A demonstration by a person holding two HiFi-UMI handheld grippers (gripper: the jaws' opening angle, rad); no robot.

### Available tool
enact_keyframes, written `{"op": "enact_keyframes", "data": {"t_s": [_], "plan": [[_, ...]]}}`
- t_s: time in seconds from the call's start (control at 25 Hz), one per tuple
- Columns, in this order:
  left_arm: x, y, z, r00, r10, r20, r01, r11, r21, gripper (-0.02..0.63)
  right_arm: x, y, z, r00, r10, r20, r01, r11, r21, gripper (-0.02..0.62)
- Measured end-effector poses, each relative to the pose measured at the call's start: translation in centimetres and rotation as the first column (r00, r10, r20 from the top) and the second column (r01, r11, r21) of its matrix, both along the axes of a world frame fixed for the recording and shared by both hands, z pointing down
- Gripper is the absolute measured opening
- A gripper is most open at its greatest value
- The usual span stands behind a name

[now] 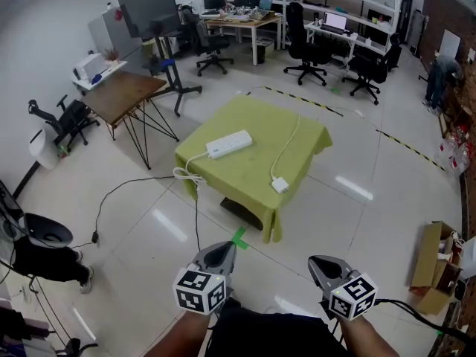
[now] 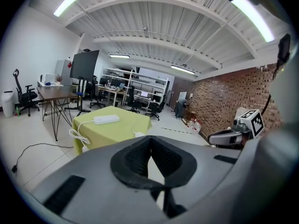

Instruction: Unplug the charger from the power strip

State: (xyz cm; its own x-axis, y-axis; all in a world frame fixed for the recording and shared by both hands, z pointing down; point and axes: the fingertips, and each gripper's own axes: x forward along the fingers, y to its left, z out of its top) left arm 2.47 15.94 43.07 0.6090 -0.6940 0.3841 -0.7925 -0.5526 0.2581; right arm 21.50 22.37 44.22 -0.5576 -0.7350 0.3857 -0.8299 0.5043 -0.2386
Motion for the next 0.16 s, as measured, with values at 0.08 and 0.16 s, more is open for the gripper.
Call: {"op": "enact_keyframes", "data": {"t_s": [0.08, 0.16], "plan": [[-0.24, 0.13, -0.06, 1.0, -0.003, 0.002, 0.003, 1.0, 0.0, 0.006, -0.12, 0.01, 0.02, 1.0, -0.002, -0.002, 0.002, 1.0, -0.003, 0.0], [-0.53, 0.2, -0.13, 1.0, -0.007, 0.004, 0.007, 1.0, 0.0, 0.006, -0.23, -0.05, -0.01, 1.0, -0.003, -0.003, 0.003, 1.0, -0.004, 0.0]]}}
